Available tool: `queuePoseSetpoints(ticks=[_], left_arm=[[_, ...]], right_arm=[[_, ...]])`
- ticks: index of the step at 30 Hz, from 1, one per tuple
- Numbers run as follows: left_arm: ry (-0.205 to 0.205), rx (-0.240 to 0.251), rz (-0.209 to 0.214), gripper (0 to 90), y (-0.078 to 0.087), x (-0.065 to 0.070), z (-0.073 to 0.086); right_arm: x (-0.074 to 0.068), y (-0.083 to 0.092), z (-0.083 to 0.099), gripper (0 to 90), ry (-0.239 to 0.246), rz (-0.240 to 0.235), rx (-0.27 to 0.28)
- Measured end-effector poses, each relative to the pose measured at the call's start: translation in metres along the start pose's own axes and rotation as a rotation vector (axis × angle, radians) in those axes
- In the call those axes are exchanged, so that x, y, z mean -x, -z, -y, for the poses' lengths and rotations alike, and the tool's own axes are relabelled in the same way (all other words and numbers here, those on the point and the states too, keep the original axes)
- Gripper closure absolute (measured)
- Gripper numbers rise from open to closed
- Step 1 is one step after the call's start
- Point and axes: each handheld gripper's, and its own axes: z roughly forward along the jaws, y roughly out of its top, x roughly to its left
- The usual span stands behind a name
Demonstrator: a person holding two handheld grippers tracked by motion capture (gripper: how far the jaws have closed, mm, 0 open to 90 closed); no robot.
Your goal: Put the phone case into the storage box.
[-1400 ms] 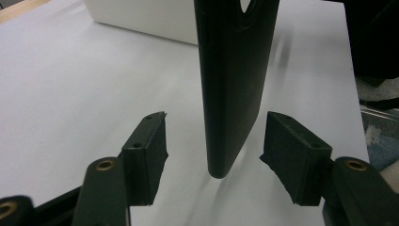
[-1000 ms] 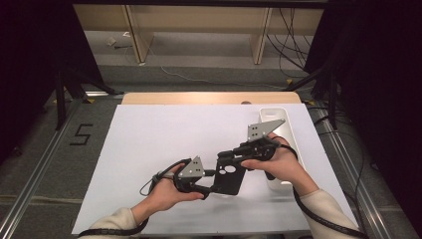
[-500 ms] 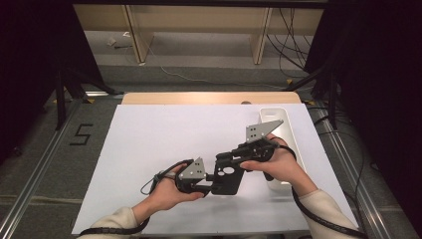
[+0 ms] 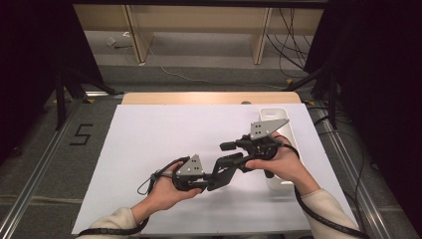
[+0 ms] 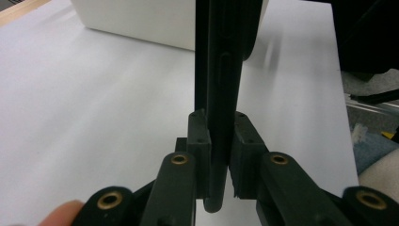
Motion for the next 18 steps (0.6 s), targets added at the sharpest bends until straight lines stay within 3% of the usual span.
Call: queuePoseSetpoints(ticks=[5,9,18], left_arm=[[0.017,0.004,-0.034,80.1,0.002,-0.003,0.001],[0.033,0.007,-0.060,80.1,0.004,-0.004,0.001],[0.070,0.017,-0.114,80.0,0.007,-0.008,0.002]], right_arm=[[0.002,0.003,0.000,27.8,-0.002,0.044,0.038],[0.003,0.009,0.002,29.1,-0.014,0.093,0.075],[0.003,0.016,0.008,15.5,-0.039,0.212,0.091]])
